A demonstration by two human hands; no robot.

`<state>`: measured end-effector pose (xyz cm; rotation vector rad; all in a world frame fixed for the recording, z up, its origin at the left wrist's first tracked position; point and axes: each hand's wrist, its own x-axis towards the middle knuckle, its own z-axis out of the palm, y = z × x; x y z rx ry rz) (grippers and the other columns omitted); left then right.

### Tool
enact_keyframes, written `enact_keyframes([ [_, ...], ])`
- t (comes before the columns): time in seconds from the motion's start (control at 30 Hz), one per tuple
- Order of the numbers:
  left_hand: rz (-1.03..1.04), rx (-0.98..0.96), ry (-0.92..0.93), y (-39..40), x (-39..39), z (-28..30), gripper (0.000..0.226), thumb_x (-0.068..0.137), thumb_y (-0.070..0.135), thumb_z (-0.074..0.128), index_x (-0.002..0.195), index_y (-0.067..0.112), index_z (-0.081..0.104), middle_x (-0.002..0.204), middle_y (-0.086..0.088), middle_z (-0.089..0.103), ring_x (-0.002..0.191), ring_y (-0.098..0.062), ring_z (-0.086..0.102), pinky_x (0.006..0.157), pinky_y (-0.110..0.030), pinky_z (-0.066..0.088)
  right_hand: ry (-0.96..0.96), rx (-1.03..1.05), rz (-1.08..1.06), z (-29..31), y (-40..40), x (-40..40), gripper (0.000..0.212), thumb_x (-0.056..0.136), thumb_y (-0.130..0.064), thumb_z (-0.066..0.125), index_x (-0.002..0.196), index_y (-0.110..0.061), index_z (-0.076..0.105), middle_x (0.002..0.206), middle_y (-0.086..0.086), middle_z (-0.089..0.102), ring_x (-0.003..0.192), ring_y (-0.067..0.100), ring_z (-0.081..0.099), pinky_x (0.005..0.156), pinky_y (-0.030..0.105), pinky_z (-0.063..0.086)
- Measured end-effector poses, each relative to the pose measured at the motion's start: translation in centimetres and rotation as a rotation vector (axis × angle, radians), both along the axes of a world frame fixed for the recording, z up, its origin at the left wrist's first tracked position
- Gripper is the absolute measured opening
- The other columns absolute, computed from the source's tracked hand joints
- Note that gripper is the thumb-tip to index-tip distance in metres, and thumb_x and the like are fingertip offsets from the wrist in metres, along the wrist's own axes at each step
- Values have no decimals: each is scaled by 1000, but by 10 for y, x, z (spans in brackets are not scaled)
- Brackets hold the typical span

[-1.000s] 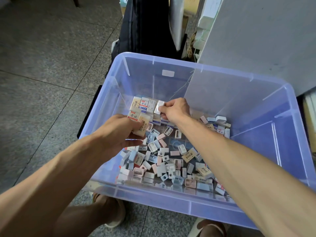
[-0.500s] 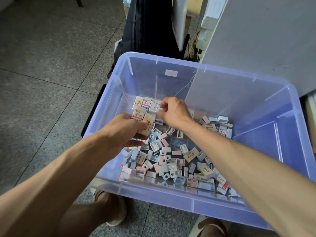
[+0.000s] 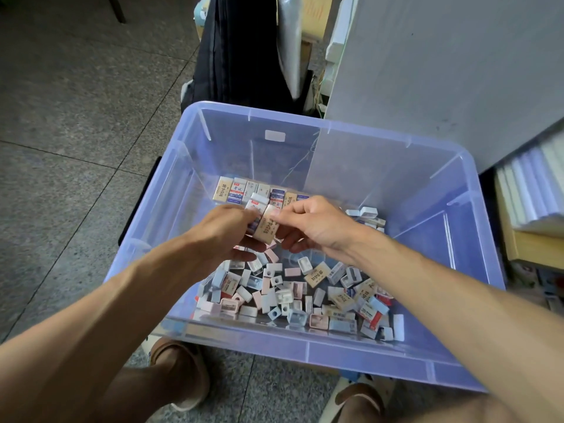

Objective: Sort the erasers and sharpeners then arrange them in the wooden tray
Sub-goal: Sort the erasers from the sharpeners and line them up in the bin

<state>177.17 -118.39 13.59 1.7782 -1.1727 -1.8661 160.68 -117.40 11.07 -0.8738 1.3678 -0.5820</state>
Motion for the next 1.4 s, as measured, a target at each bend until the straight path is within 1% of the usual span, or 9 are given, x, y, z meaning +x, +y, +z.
enact_keyframes([
  [0.17,-48,-52,-133,-4,9,-11,23,103,18,46,87,11,61,83,-6,65,64,-13,60,62,-28,49,161,-15,-152,-20,-22,-10,19,96,-23,66,99,-5,70,73,8,71,58,14,67,53,23,55],
  [0.3,10,-69,-172,-9,17,-16,15,98,18,56,89,9,64,87,-7,69,68,-14,62,64,-28,51,349,-2,-240,-46,-42,-9,20,96,-23,67,91,-4,70,73,9,72,55,14,67,53,23,57],
  [0.5,67,-59,-122,-12,20,-18,10,93,8,63,100,2,65,87,-12,65,70,-16,62,65,-27,56,385,3,-343,-58,-60,10,13,88,-13,76,86,-2,71,68,11,72,52,16,66,53,23,57],
  [0.63,96,-43,-72,-11,17,-18,7,91,-1,63,98,0,62,91,-15,63,74,-19,61,66,-26,57,458,-19,-329,-60,-56,11,9,85,-10,78,88,-10,70,70,8,73,56,12,70,64,28,62],
  [0.8,126,-18,-47,-10,19,-15,8,88,-5,63,96,-2,63,99,-16,64,84,-22,64,66,-25,59,592,-122,-272,-69,-60,17,17,84,-10,78,73,-18,69,74,5,75,67,20,75,71,40,63],
  [1.0,108,-33,-19,-10,17,-11,9,86,-1,68,94,1,64,91,-14,67,80,-22,67,72,-28,59,614,-180,-162,-56,-55,14,16,91,-15,69,76,-19,67,80,5,74,65,17,73,70,36,63],
  [1.1,76,-43,3,-7,12,-8,8,85,-1,69,90,2,64,85,-13,68,75,-20,67,75,-29,60,498,-209,-135,-35,-38,10,24,98,-27,60,80,-16,70,79,5,73,61,16,69,64,34,61],
  [1.2,51,-46,45,-3,8,-6,7,84,-2,70,87,2,66,77,-11,67,67,-16,66,63,-23,59,102,-75,-71,-10,-17,3,33,98,-35,57,84,-10,72,83,10,73,57,16,63,52,28,52],
  [1.4,-54,-112,18,1,-3,-4,14,84,2,71,98,2,69,81,-11,68,70,-17,66,69,-27,59,-114,28,53,-1,5,-8,7,90,-9,71,85,-14,74,74,5,72,61,15,64,54,23,55],
])
